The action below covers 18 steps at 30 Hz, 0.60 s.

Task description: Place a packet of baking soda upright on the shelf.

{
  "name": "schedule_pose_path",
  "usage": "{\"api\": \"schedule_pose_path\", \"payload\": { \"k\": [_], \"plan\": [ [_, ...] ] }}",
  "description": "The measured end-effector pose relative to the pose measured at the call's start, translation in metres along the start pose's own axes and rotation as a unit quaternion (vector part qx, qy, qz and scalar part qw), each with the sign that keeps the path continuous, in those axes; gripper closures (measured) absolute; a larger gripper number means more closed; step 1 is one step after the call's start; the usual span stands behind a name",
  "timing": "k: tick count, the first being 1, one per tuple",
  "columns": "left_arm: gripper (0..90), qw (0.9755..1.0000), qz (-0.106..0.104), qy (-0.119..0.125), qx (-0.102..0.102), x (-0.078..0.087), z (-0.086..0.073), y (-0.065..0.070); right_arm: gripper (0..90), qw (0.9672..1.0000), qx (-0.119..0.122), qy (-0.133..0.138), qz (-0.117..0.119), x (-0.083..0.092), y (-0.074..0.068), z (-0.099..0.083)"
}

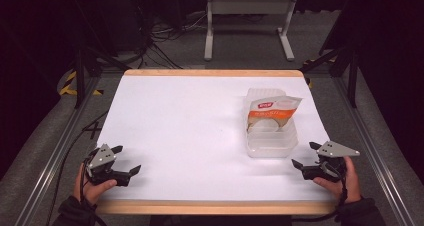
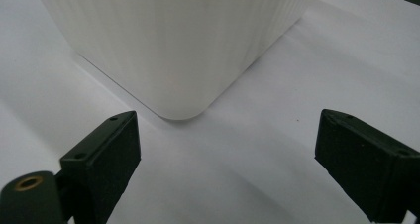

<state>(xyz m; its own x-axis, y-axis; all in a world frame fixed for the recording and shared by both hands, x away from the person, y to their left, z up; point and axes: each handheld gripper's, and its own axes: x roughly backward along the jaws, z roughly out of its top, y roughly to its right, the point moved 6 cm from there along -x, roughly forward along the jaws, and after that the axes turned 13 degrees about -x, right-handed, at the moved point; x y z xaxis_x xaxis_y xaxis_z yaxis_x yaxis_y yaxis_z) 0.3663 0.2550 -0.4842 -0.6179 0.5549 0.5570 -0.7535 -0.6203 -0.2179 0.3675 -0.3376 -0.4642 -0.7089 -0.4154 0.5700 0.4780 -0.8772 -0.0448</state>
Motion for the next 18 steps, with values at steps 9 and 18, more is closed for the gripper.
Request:
{"api": "schedule_pose_path", "payload": {
  "k": [9, 18],
  "plan": [
    [5.8, 0.9993, 0.010, 0.026, 0.024, 0.0107, -0.0016, -0.0024, 11.2, 1.0000, -0.001, 0.005, -0.001, 0.0008, 0.0008, 0.0011],
    [5.7, 0.9997, 0.005, 0.022, 0.011, 0.0083, 0.0000, 0.0020, 11.1, 1.0000, 0.002, 0.005, -0.002, 0.0014, -0.0011, 0.0015]
  ]
}}
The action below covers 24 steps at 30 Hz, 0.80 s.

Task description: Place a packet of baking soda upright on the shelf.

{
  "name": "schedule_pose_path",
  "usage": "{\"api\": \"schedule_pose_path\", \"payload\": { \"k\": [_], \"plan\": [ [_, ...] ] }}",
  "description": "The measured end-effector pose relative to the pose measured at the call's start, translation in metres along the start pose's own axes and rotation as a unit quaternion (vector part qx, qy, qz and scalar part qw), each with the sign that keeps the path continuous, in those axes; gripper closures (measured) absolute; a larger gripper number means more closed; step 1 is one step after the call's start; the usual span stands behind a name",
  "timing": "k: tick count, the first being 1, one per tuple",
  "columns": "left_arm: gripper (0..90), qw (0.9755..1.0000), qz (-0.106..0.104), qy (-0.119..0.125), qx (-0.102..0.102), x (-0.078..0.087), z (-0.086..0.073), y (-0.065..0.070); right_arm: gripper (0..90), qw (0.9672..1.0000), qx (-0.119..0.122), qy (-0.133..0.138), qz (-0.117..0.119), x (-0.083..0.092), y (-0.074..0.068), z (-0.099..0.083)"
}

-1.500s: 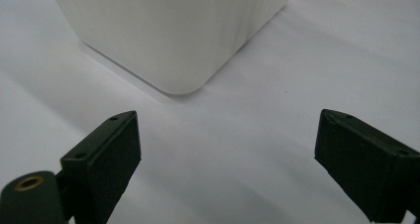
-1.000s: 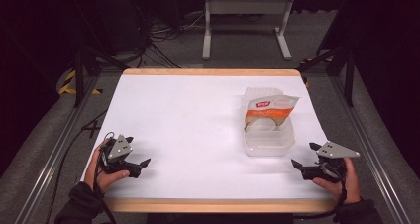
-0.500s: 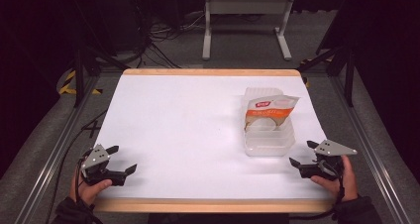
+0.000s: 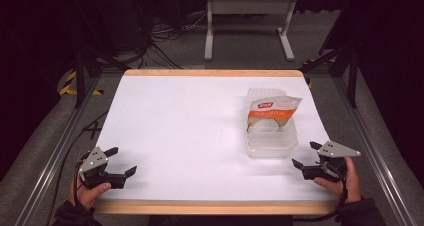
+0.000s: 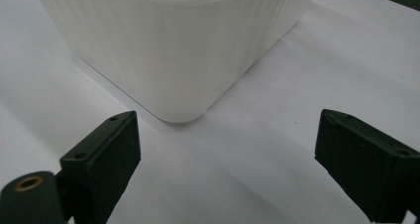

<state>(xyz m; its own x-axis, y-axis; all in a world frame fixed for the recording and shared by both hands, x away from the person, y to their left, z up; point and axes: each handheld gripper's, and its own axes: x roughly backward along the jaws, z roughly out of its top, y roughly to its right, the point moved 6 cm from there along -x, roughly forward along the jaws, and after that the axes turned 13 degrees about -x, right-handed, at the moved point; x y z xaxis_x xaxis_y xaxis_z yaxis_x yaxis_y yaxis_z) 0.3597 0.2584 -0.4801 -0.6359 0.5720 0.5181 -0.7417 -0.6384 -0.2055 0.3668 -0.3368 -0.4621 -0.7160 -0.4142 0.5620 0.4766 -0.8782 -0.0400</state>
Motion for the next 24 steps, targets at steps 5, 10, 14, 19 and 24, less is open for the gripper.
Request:
{"api": "schedule_pose_path", "payload": {
  "k": [5, 10, 14, 19, 24],
  "plan": [
    [5.9, 1.0000, -0.001, -0.004, 0.000, -0.0017, -0.0006, 0.0015, 11.1, 1.0000, 0.005, -0.002, 0.000, -0.0012, -0.0036, 0.0006],
    [5.9, 1.0000, 0.001, -0.004, -0.002, -0.0040, 0.0020, 0.0023, 11.2, 1.0000, 0.006, -0.005, 0.004, -0.0025, -0.0044, -0.0014],
    [5.9, 0.9999, 0.000, -0.010, -0.003, -0.0065, 0.0022, 0.0029, 11.2, 1.0000, 0.004, -0.007, 0.004, -0.0032, -0.0041, -0.0028],
    [5.8, 1.0000, 0.001, -0.009, -0.002, -0.0053, 0.0017, 0.0030, 11.1, 1.0000, 0.005, -0.007, 0.003, -0.0042, -0.0043, -0.0028],
    [5.9, 0.9998, 0.003, -0.016, -0.007, -0.0084, 0.0031, 0.0047, 11.1, 1.0000, 0.004, -0.006, 0.006, -0.0037, -0.0050, -0.0035]
  ]
}}
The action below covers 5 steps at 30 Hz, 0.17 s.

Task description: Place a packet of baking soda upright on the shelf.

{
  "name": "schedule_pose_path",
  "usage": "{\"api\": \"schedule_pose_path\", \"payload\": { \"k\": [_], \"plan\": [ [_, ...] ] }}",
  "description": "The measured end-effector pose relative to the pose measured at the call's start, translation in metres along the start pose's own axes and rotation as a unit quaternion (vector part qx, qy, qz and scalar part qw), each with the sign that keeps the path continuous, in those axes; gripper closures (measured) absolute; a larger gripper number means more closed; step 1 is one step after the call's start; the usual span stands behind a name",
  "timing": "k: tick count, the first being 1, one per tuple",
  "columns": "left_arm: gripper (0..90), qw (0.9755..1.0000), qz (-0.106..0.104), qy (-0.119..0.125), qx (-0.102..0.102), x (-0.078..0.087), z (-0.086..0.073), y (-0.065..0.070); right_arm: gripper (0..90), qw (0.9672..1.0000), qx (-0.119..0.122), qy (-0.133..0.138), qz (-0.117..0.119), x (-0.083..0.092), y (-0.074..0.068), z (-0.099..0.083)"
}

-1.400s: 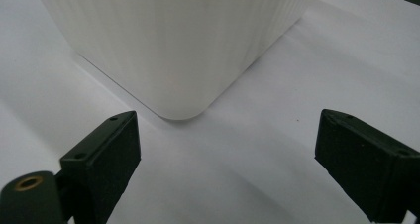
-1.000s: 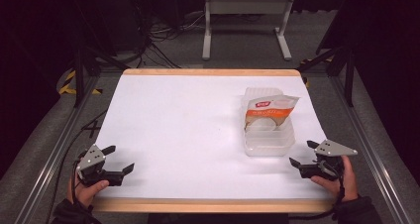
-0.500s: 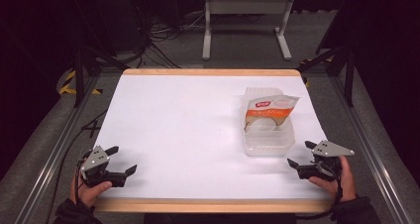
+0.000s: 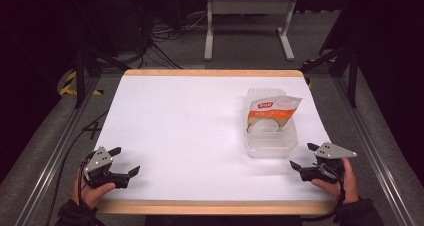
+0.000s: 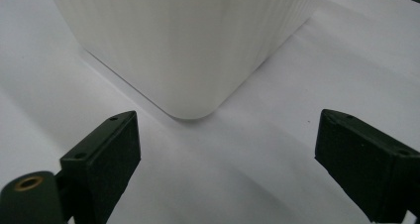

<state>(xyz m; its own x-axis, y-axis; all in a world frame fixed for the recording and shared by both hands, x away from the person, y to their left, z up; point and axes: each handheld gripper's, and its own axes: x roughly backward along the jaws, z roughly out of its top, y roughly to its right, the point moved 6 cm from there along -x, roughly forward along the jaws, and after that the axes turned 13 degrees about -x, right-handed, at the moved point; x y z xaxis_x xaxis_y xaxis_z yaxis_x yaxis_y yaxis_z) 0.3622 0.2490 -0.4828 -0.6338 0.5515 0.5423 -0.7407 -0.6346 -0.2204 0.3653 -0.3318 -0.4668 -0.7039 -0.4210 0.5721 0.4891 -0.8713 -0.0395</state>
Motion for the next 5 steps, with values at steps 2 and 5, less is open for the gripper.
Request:
{"api": "schedule_pose_path", "payload": {
  "k": [2, 5],
  "plan": [
    [5.9, 1.0000, 0.001, -0.004, 0.001, -0.0019, 0.0004, 0.0013, 11.1, 1.0000, -0.005, 0.002, 0.004, 0.0002, -0.0005, 0.0005],
    [5.9, 1.0000, 0.006, -0.006, 0.004, -0.0030, 0.0024, 0.0012, 11.1, 1.0000, -0.005, 0.004, 0.006, 0.0005, -0.0022, 0.0014]
  ]
}}
